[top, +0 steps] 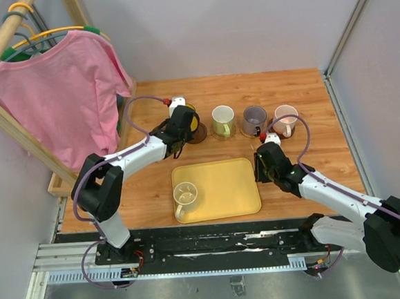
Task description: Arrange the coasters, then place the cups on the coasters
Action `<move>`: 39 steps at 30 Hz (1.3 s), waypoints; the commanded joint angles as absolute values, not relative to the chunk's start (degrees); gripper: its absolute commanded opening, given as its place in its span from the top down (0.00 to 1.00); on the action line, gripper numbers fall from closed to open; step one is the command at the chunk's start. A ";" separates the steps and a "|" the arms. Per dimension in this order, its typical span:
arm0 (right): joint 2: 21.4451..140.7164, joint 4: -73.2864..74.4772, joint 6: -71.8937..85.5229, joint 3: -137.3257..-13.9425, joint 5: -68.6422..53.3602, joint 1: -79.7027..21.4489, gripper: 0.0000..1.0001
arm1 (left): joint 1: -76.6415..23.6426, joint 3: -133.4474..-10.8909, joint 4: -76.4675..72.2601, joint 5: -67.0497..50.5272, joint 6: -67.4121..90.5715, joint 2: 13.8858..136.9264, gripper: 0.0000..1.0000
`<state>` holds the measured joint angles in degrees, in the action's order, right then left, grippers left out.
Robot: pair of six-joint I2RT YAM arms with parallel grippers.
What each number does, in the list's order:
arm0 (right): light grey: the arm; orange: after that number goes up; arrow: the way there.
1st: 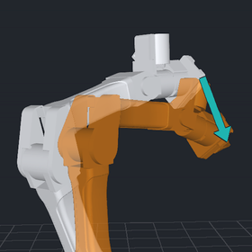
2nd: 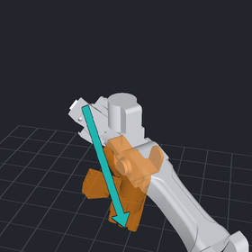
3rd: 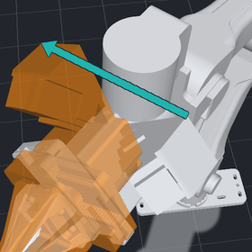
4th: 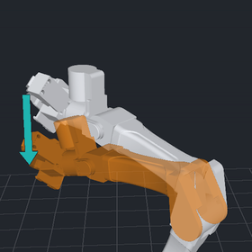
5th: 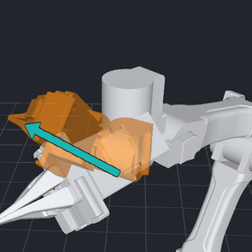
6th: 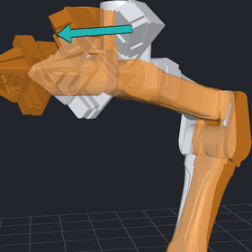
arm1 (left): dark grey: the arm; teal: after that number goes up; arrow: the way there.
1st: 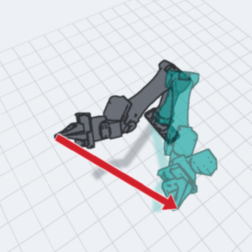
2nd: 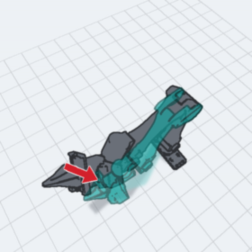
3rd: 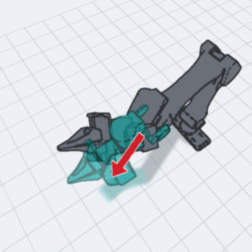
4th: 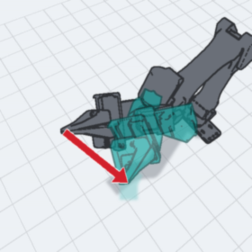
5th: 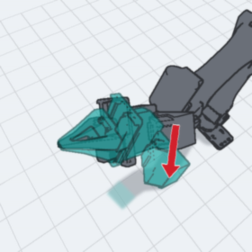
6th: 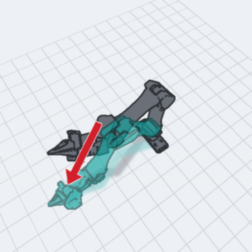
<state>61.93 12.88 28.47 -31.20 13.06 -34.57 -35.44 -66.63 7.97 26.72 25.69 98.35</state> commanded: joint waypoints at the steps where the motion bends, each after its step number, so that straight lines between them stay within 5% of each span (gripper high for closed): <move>1: 62.26 11.50 28.34 -30.49 12.28 -35.10 0.64 | -36.34 -68.13 3.97 28.65 27.77 99.03 0.99; 33: 63.69 10.28 27.61 -30.33 10.03 -35.13 0.63 | -38.85 -72.79 4.89 31.03 29.00 107.22 0.99; 39: 63.28 10.55 27.60 -30.45 10.02 -35.08 0.63 | -38.90 -72.92 6.74 30.51 29.00 107.07 0.92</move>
<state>63.44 10.92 28.27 -30.68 10.39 -34.57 -38.46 -70.72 7.94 29.45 28.14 107.20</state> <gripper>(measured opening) 0.370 0.213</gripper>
